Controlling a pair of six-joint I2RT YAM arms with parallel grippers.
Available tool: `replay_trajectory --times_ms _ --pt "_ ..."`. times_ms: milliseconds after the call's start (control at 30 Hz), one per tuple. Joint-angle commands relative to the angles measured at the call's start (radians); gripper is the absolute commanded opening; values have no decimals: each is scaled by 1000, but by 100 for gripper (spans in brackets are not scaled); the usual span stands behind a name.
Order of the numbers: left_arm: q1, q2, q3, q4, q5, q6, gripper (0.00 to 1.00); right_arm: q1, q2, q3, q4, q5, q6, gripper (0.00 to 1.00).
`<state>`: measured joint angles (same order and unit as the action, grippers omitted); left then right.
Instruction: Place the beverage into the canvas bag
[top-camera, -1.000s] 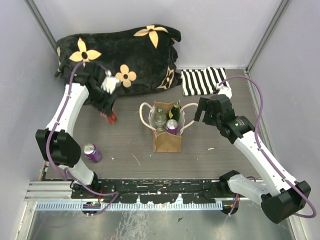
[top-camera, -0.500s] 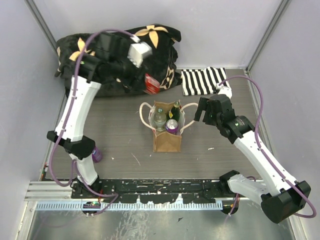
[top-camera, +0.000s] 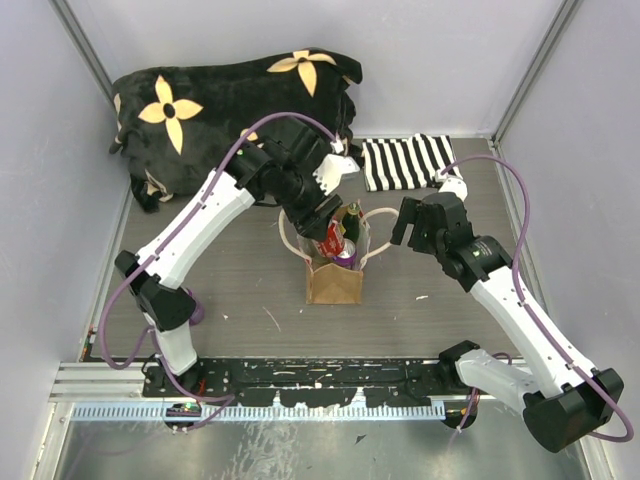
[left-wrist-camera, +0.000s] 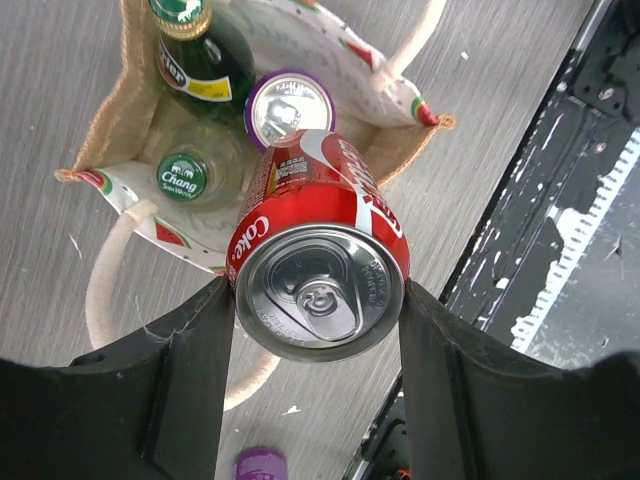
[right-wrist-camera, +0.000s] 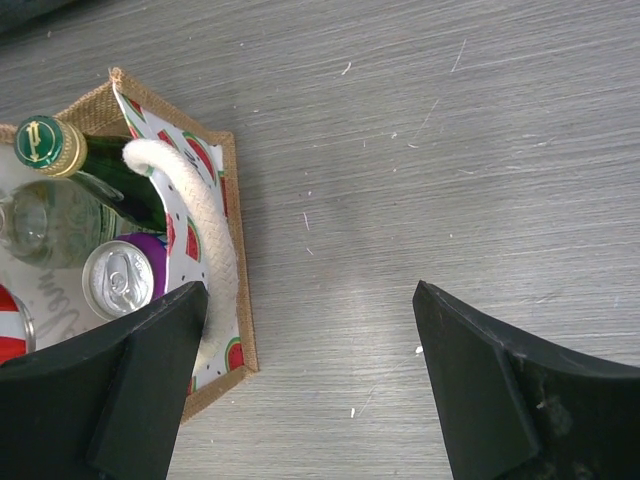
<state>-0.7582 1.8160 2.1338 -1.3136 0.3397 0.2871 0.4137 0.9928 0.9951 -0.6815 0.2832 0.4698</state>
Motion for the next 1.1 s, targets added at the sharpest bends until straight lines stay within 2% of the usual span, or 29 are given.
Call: replay_trajectory --times_ms 0,567,867,1067 --pt "-14 -69 -65 112 -23 25 0 -9 -29 -6 20 14 4 90" --pt "-42 -112 -287 119 -128 138 0 -12 -45 -12 17 13 10 90" --pt "-60 -100 -302 102 -146 153 0 -11 -54 -16 14 13 12 90" --pt "-63 -59 -350 147 -168 144 0 -11 -56 -18 14 9 14 89"
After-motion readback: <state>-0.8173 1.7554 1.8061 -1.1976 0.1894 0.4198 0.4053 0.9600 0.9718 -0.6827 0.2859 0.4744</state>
